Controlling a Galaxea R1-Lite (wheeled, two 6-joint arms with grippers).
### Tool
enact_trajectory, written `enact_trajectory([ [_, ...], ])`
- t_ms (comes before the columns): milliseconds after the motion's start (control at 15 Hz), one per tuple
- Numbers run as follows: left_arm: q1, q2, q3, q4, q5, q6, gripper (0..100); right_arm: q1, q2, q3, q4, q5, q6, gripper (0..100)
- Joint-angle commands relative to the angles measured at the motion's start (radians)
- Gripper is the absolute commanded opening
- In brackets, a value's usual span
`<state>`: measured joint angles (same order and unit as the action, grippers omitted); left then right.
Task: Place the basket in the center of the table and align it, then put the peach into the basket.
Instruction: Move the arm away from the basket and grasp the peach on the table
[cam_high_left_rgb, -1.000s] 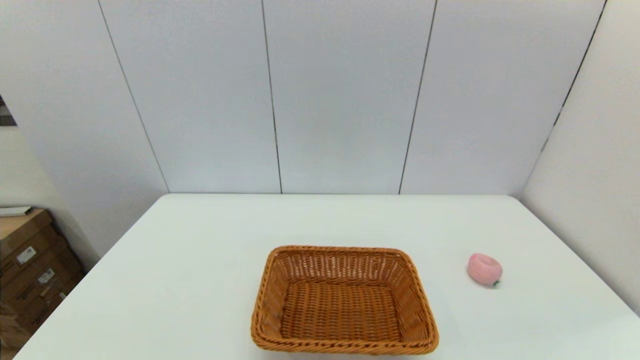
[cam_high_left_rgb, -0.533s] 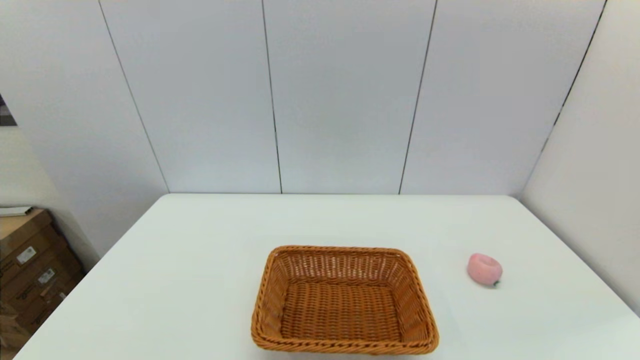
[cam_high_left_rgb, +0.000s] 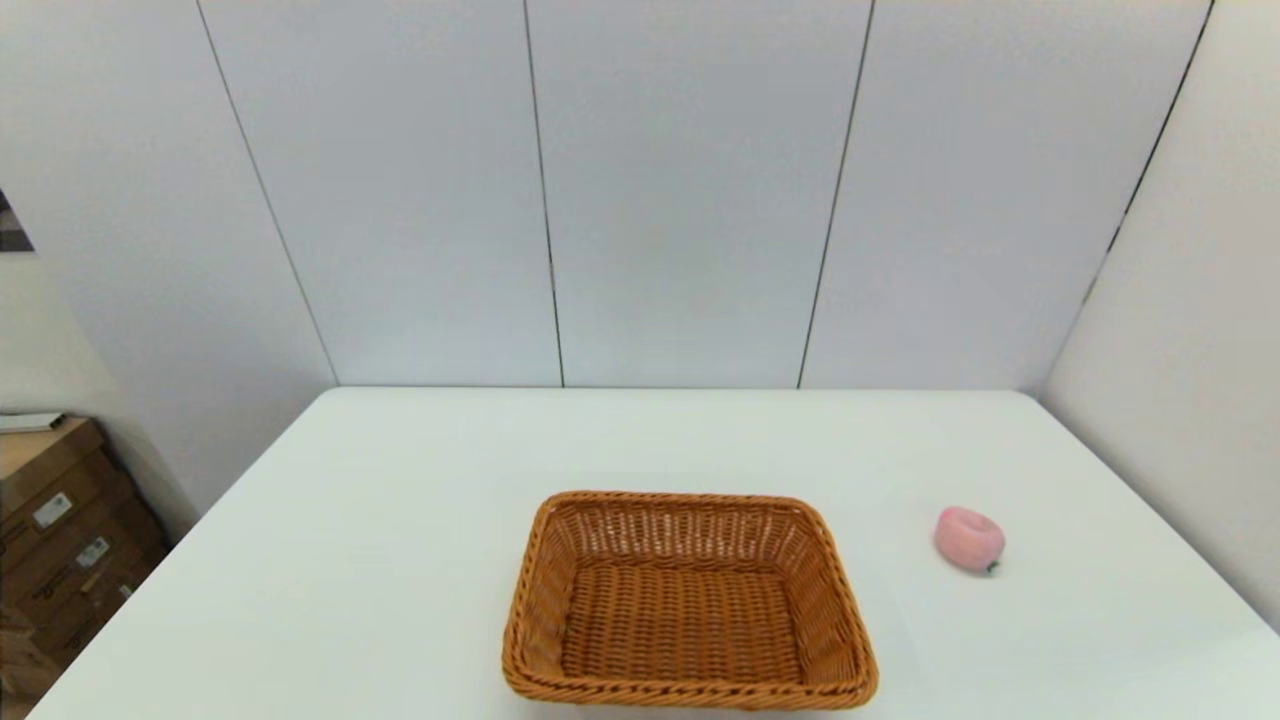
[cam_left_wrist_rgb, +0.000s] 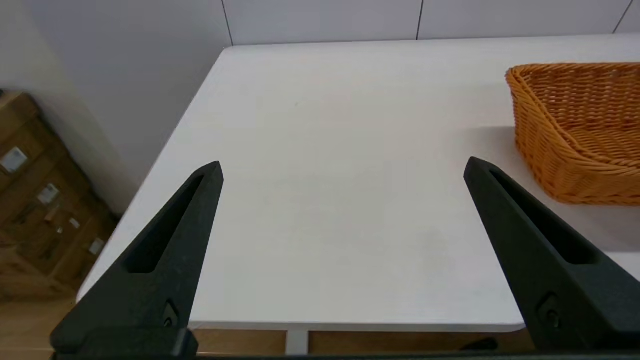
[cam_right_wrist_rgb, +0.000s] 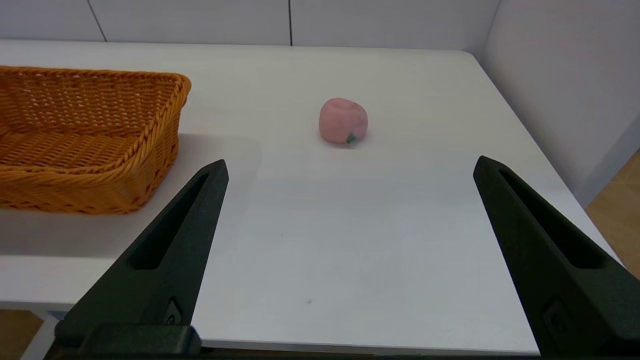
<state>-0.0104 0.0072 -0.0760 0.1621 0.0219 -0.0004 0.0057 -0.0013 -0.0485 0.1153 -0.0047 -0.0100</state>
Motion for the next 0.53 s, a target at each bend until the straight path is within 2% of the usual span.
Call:
enact_trajectory([
  [67, 0.0, -0.009, 0.01, -0.001, -0.002, -0.009, 100, 0.0, 0.0, -0.002, 0.01, -0.008, -0.001, 100],
  [133, 0.0, -0.009, 0.01, -0.001, 0.003, -0.02, 100, 0.0, 0.0, -0.019, 0.027, -0.02, 0.004, 100],
  [200, 0.0, -0.009, 0.01, -0.001, 0.006, -0.035, 100, 0.0, 0.012, -0.076, 0.09, -0.031, 0.008, 100],
  [333, 0.0, -0.009, 0.01, -0.001, 0.007, -0.049, 100, 0.0, 0.176, -0.304, 0.282, -0.021, 0.054, 100],
  [533, 0.0, -0.009, 0.01, -0.001, 0.007, -0.046, 100, -0.018, 0.595, -0.564, 0.317, -0.021, 0.128, 100],
])
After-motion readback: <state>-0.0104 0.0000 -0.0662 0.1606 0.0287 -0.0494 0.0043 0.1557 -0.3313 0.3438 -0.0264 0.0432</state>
